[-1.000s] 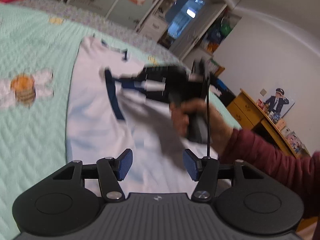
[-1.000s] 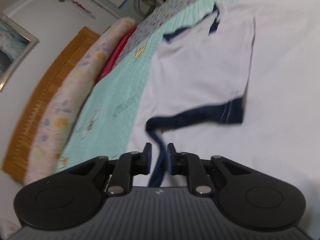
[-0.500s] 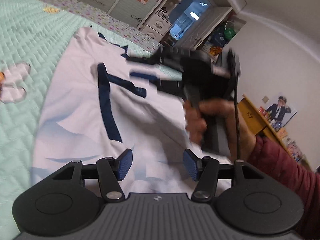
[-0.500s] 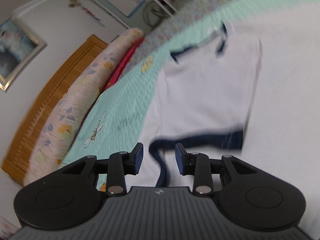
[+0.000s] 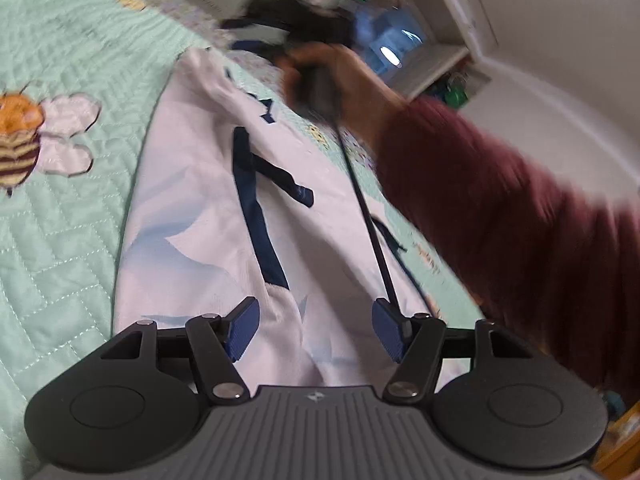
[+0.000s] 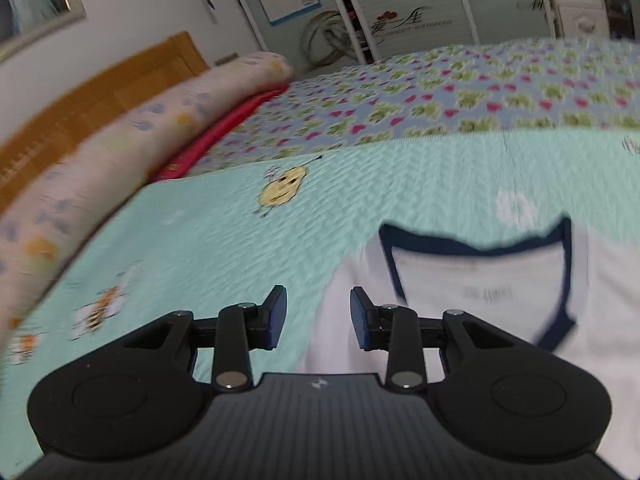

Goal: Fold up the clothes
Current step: 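Move the right gripper to the navy collar, pinch it, then open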

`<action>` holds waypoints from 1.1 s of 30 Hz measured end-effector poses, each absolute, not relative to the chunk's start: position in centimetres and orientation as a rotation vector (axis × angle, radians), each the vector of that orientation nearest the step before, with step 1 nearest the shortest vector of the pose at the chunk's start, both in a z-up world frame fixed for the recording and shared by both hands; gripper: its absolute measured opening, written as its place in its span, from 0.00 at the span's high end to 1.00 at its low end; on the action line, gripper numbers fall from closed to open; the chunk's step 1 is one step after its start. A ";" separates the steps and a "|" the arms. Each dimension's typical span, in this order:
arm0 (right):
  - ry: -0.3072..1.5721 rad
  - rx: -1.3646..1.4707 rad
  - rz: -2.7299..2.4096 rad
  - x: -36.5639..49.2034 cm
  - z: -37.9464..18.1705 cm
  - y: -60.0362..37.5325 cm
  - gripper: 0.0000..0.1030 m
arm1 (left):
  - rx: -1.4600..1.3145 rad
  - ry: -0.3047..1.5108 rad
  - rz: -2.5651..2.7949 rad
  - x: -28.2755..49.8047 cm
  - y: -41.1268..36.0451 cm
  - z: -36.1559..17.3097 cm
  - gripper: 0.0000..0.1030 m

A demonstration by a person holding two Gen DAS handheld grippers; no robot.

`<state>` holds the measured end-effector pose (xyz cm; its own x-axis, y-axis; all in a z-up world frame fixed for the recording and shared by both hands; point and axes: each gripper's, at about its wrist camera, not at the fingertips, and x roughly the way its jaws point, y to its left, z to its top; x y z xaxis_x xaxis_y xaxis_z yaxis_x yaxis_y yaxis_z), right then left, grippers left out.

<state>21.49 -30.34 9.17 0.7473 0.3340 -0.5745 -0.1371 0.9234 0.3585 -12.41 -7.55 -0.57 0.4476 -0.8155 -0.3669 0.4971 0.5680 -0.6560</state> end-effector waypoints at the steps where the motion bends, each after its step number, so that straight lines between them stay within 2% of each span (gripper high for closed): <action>1: 0.689 0.274 0.249 22.7 9.0 -29.7 0.66 | -0.488 0.718 -0.857 -12.6 -7.6 -0.6 0.37; 7: 0.810 0.087 0.210 28.6 7.5 -27.2 0.66 | -0.534 0.719 -0.865 -12.2 -7.2 -1.4 0.37; 12: 0.900 0.038 0.233 30.3 6.3 -26.6 0.66 | -0.473 0.708 -0.853 -12.5 -8.1 -0.9 0.36; 22: 1.009 0.151 0.279 31.7 5.4 -27.9 0.67 | -0.494 0.709 -0.864 -12.2 -7.8 -1.3 0.35; 24: 1.013 0.153 0.282 31.8 5.2 -28.0 0.74 | -0.502 0.711 -0.867 -12.1 -7.8 -1.3 0.34; 25: 1.016 0.144 0.279 31.9 5.1 -28.0 0.90 | -0.504 0.711 -0.869 -12.1 -7.8 -1.3 0.34; 26: 1.019 0.135 0.278 31.9 5.0 -28.0 0.99 | -0.503 0.711 -0.870 -12.2 -7.8 -1.2 0.34; 33: 0.932 0.143 0.274 32.0 4.7 -27.8 1.00 | -0.506 0.707 -0.875 -12.4 -7.7 -1.3 0.33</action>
<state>32.02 -27.79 4.75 0.5647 0.2937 -0.7713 -0.1711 0.9559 0.2387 -12.36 -7.72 -1.27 0.4433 -0.8269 -0.3460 0.5124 0.5505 -0.6591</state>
